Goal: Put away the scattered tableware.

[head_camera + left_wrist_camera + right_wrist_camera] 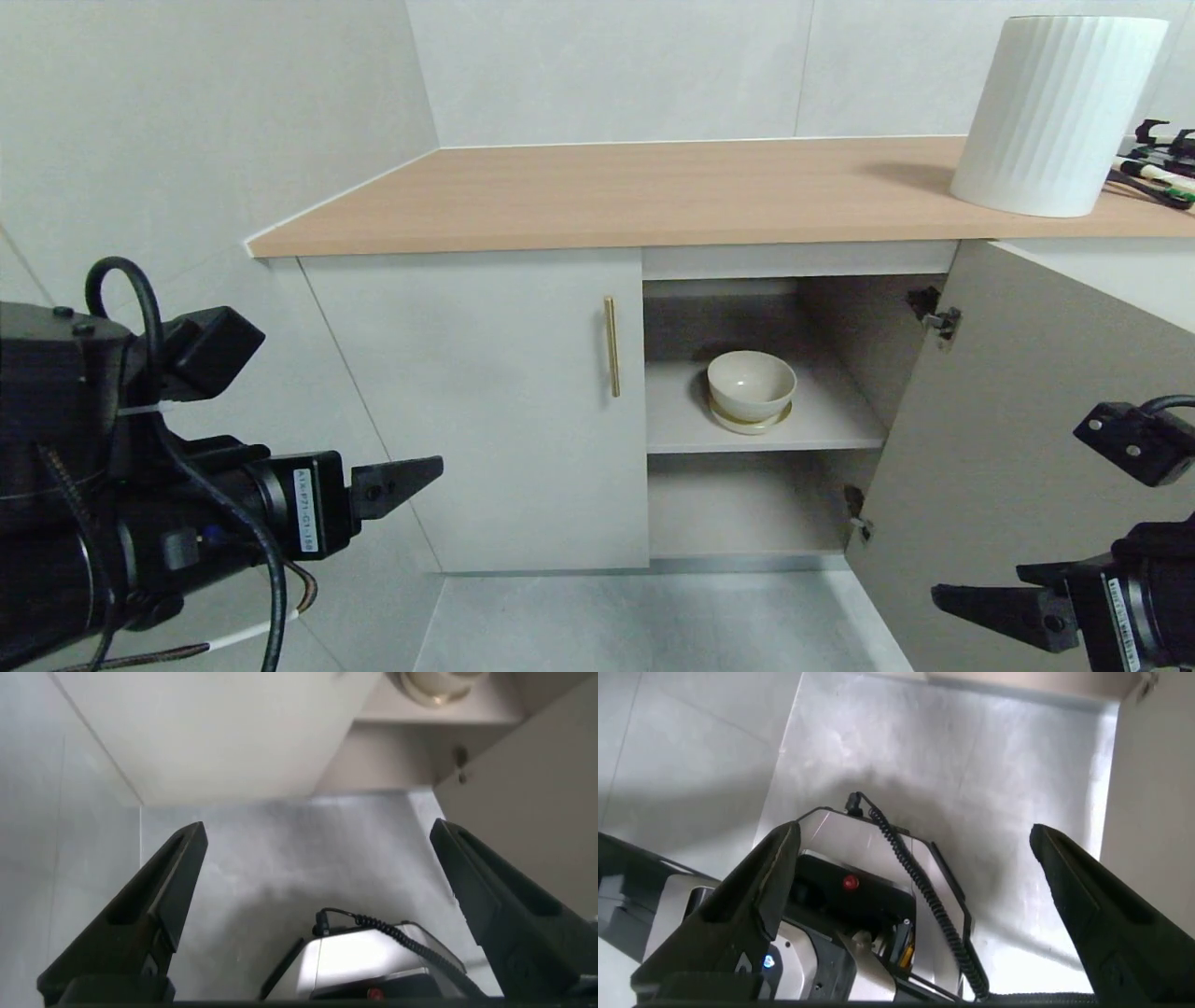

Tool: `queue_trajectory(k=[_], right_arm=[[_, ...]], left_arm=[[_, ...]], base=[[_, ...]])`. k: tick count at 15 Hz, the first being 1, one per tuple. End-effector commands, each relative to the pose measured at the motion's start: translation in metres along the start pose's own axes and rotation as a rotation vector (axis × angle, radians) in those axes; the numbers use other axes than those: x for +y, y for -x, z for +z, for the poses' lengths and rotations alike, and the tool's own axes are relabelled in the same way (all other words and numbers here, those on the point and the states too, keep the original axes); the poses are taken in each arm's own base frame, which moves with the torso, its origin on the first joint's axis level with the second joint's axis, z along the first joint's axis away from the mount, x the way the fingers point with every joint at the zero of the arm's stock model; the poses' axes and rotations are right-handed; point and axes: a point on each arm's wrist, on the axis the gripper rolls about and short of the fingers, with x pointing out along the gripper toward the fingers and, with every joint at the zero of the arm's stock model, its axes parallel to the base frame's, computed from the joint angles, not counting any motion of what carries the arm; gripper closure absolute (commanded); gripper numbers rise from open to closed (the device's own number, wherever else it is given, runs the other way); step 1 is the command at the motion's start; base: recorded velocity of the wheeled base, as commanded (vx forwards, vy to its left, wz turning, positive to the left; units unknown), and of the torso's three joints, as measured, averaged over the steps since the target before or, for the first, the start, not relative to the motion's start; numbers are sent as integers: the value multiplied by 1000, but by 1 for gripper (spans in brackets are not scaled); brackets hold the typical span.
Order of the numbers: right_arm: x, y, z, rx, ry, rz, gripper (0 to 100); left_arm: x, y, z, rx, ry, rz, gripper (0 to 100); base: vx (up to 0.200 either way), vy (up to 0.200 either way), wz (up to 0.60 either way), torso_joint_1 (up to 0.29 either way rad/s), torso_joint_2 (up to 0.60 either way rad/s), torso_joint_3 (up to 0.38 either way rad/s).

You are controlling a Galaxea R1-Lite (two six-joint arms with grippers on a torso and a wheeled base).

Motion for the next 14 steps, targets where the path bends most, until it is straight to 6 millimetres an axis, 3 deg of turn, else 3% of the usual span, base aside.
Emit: queue_trajectory(k=[1,6,14], right_arm=[[0,-1,0,5,0,-1,0],[0,-2,-2,13,3,-2,0],[-1,-1,-2,0,4,-22,0]], left_arm=[[0,-2,-1,9,-1,3,0],[0,-2,-2,13,-4,6,0],[0,-3,-3,17,-5,6,0]], base=[[-200,0,0,2,2,2],[-200,0,0,4,2,2],[0,0,0,0,0,0]])
